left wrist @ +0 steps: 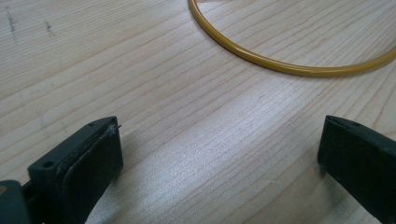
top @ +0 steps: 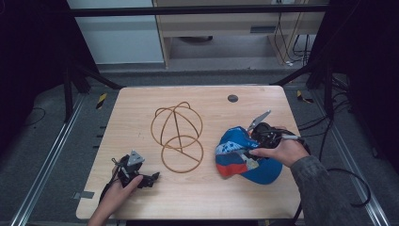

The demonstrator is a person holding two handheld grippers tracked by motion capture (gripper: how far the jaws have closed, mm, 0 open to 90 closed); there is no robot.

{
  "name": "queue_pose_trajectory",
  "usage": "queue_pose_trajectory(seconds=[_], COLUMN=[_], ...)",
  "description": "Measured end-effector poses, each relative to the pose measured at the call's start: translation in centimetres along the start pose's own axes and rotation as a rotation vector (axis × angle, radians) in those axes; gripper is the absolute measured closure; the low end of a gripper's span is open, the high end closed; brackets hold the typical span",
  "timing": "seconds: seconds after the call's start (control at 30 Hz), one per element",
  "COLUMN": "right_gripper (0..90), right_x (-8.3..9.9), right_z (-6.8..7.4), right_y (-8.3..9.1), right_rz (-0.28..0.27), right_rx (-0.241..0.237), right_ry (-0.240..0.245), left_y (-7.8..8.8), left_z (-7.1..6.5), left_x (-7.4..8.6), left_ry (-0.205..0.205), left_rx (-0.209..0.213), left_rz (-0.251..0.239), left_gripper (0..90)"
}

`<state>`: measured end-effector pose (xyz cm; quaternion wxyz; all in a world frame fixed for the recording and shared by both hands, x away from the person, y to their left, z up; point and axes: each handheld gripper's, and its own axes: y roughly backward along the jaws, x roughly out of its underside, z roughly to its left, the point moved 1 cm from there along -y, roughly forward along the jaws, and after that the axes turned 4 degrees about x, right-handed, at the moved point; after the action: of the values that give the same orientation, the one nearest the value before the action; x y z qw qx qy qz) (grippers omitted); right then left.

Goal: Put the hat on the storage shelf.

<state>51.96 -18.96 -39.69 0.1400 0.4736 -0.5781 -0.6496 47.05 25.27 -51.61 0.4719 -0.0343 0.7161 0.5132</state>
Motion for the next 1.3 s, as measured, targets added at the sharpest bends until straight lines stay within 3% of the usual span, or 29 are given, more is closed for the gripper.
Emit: queue_pose_trajectory(seconds=[0.27,0.4,0.43,0.5,0.53,0.57,0.73,0.97,1.3], right_gripper=[35.5,51.2,51.2,65.7,65.7,78.5,88.4,89.8,90.0], right_x=[0.2,0.2,0.2,0.2,0.2,0.3,0.4,0.6,0.0], right_z=[-0.3,-0.4,-0.4,-0.5,-0.5,-0.6,-0.9,-1.1,-1.7], right_y=[-1.6,-2.2,-2.2,-2.5,-2.5,-2.5,-2.4,-1.3,2.0], right_rz=[0.03,0.061,0.061,0.079,0.079,0.082,0.073,0.028,-0.033], right_rx=[-0.006,-0.021,-0.021,-0.033,-0.033,-0.04,-0.064,-0.078,-0.045], right_ry=[-0.016,-0.01,-0.01,-0.006,-0.006,-0.004,-0.017,-0.038,-0.033], left_y=[0.0,0.0,0.0,0.0,0.0,0.0,0.0,0.0,0.0], left_z=[0.0,0.0,0.0,0.0,0.0,0.0,0.0,0.0,0.0], left_x=[0.0,0.0,0.0,0.0,0.0,0.0,0.0,0.0,0.0], left_ry=[0.0,0.0,0.0,0.0,0.0,0.0,0.0,0.0,0.0], left_rx=[0.0,0.0,0.0,0.0,0.0,0.0,0.0,0.0,0.0], left_rz=[0.0,0.0,0.0,0.0,0.0,0.0,0.0,0.0,0.0], left_gripper=[0.0,0.0,0.0,0.0,0.0,0.0,0.0,0.0,0.0])
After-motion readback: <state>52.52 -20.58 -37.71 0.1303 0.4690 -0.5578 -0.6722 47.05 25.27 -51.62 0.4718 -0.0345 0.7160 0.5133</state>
